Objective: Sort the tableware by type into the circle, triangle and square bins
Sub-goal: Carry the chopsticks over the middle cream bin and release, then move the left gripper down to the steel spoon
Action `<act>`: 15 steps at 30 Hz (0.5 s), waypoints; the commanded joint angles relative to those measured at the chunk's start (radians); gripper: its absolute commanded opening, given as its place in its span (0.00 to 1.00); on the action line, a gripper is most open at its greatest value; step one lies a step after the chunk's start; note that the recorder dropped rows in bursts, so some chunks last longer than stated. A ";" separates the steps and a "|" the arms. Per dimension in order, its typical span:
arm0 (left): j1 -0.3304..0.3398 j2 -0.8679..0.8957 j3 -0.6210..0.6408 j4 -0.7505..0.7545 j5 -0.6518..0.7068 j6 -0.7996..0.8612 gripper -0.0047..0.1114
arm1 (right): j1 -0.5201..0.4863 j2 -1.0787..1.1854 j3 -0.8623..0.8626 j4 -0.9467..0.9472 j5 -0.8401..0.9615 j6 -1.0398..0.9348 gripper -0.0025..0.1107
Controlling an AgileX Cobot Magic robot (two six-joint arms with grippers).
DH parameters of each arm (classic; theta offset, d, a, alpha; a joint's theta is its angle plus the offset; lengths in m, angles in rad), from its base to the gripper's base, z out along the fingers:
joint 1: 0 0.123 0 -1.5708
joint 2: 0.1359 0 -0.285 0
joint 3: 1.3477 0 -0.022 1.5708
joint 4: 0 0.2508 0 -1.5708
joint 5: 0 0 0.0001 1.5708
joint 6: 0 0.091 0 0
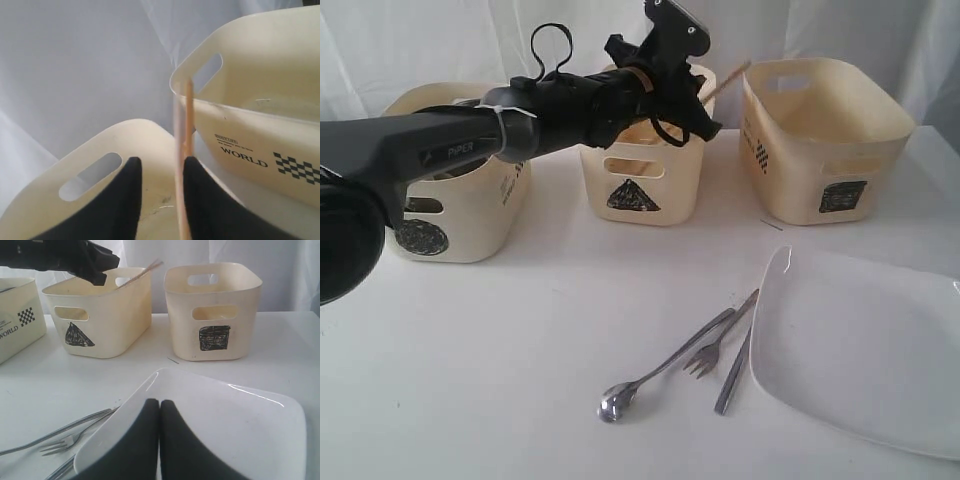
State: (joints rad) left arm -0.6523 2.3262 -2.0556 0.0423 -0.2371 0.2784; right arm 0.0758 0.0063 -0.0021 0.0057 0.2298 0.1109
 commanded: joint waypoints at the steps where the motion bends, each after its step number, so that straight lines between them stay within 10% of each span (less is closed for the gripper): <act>1: 0.001 -0.017 -0.010 -0.013 0.038 -0.047 0.43 | -0.006 -0.006 0.002 0.002 -0.009 -0.003 0.02; 15: -0.007 -0.075 -0.010 -0.013 0.178 -0.092 0.43 | -0.006 -0.006 0.002 0.002 -0.009 -0.003 0.02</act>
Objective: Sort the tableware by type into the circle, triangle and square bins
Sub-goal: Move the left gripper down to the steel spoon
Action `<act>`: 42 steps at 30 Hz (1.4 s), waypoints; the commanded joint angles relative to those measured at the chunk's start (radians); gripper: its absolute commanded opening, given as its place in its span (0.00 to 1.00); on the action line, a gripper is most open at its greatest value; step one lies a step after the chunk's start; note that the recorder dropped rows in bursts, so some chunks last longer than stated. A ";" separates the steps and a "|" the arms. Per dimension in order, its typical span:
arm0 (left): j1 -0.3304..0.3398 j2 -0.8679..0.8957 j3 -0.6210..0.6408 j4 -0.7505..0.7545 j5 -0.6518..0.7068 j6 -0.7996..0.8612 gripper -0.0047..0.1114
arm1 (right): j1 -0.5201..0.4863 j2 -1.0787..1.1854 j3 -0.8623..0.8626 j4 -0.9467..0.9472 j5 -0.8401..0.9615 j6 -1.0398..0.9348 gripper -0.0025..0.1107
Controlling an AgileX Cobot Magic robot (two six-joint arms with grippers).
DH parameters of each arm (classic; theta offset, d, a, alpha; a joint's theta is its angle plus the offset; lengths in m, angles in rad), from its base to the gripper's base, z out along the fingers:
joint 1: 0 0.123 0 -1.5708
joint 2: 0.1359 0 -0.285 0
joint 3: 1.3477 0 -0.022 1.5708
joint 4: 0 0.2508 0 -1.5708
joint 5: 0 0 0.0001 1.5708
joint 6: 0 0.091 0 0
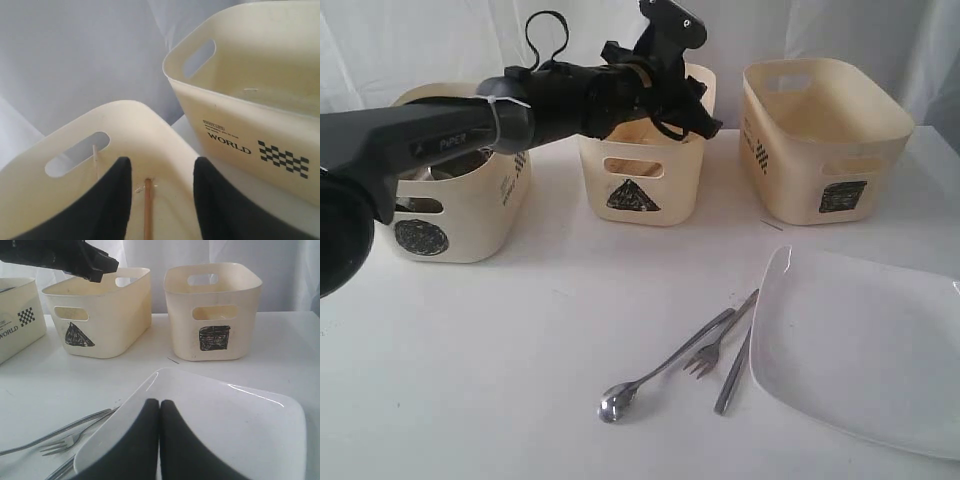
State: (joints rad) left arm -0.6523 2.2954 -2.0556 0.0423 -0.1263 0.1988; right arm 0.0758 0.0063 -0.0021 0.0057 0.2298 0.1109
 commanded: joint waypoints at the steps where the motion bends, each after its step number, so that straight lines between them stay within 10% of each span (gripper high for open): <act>1: -0.008 -0.053 -0.010 -0.013 0.088 -0.005 0.43 | -0.006 -0.006 0.002 0.002 -0.009 -0.003 0.02; 20: -0.129 -0.073 0.019 -0.013 0.333 -0.045 0.37 | -0.006 -0.006 0.002 0.002 -0.009 -0.003 0.02; 42: -0.129 -0.200 0.019 -0.036 1.070 -0.108 0.36 | -0.006 -0.006 0.002 0.002 -0.007 -0.003 0.02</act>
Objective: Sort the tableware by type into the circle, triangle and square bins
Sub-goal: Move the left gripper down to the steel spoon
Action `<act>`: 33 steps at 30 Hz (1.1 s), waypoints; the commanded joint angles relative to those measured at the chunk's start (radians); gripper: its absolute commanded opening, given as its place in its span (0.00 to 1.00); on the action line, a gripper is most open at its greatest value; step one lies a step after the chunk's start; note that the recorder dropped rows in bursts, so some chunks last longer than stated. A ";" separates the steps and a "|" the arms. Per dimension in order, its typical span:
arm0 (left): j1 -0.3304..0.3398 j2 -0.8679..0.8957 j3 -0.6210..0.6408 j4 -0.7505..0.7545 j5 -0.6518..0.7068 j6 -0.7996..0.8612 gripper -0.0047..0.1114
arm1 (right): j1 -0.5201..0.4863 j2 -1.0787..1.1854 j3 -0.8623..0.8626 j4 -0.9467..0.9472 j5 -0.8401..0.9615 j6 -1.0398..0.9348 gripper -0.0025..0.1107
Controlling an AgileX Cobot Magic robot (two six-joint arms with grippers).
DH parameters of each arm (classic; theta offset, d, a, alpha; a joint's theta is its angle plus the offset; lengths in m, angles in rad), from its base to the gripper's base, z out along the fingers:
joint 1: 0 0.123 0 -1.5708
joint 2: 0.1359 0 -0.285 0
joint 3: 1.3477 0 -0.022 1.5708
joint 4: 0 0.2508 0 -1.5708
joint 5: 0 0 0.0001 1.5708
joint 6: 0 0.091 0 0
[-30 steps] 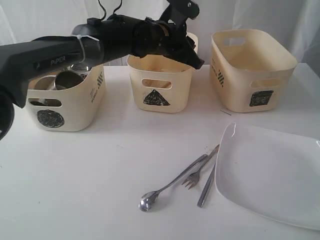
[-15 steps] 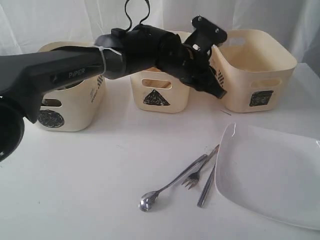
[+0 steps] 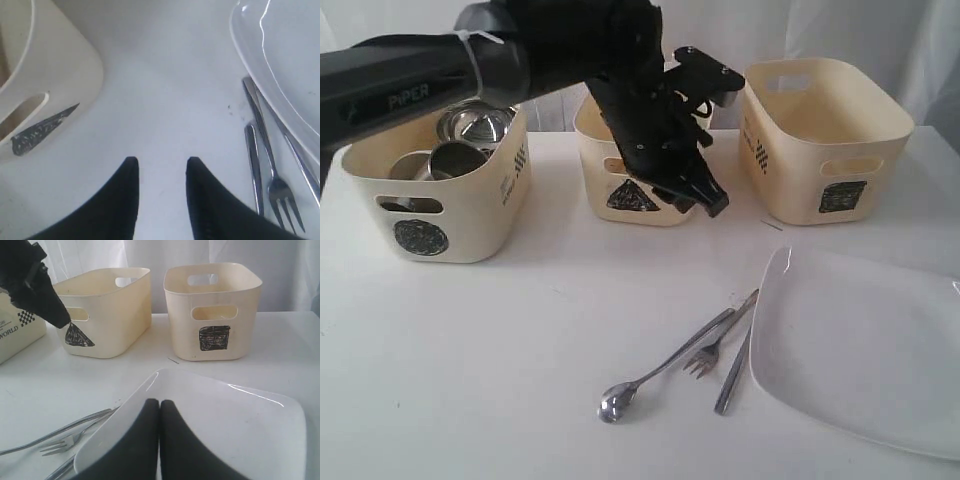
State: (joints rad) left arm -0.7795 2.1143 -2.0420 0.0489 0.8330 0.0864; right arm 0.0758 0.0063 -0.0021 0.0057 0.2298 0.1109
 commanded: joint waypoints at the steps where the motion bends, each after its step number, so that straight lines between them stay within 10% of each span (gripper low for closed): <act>1: -0.001 -0.019 0.010 -0.070 0.152 0.020 0.36 | -0.006 -0.006 0.002 0.002 -0.007 -0.003 0.02; 33: -0.117 -0.189 0.457 -0.250 0.052 0.090 0.36 | -0.006 -0.006 0.002 0.002 -0.009 -0.003 0.02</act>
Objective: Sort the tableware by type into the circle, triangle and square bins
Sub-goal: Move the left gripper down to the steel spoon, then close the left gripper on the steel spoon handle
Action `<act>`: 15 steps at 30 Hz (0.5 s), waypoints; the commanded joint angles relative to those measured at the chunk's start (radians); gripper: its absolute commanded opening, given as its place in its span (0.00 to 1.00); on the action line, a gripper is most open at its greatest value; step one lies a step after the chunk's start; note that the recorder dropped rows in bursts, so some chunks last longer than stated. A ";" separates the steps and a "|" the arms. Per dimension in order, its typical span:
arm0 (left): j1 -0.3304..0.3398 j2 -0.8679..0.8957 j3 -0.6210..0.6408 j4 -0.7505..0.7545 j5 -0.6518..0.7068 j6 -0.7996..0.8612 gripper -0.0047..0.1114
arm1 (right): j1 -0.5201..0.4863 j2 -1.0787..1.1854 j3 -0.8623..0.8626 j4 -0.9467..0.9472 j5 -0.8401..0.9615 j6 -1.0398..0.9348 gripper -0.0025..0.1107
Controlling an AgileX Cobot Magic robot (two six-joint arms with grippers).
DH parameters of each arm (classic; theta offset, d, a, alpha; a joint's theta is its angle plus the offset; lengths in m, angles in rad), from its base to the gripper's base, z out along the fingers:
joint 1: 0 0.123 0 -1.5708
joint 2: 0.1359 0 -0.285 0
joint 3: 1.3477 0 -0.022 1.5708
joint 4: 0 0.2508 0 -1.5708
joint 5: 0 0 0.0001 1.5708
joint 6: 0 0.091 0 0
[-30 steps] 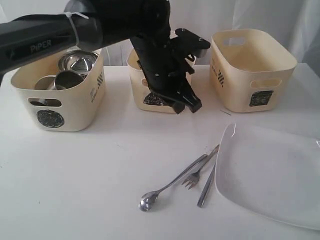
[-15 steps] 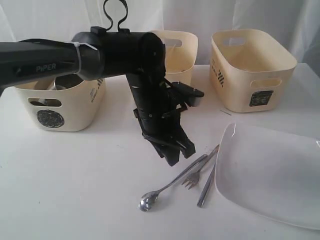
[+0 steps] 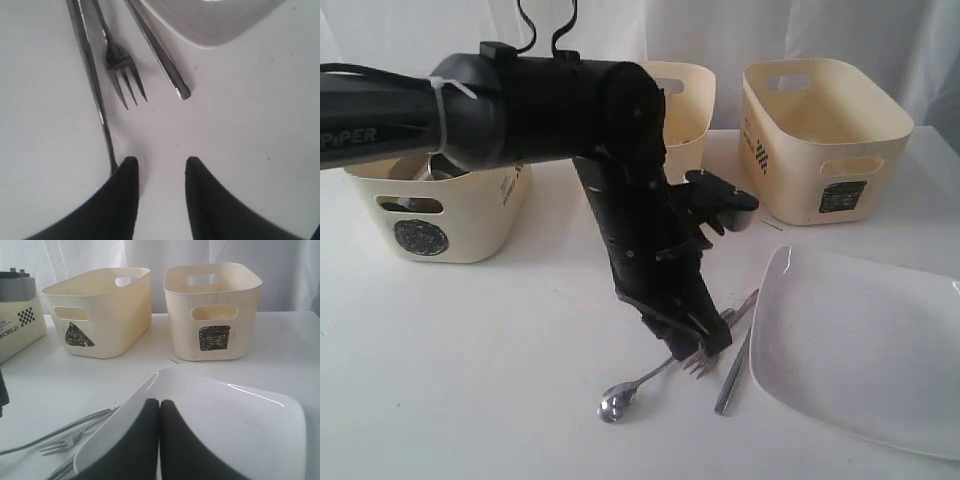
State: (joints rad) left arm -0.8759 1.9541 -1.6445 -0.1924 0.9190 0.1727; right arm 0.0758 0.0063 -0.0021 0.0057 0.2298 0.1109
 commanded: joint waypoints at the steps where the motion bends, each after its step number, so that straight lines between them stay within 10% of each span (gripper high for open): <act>1: -0.022 -0.034 0.078 -0.006 -0.049 0.003 0.36 | -0.006 -0.006 0.002 0.002 -0.009 -0.003 0.02; 15: -0.023 -0.035 0.178 0.053 -0.213 0.010 0.36 | -0.006 -0.006 0.002 0.002 -0.007 -0.003 0.02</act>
State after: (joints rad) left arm -0.8947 1.9318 -1.4785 -0.1725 0.7410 0.1758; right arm 0.0758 0.0063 -0.0021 0.0057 0.2298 0.1109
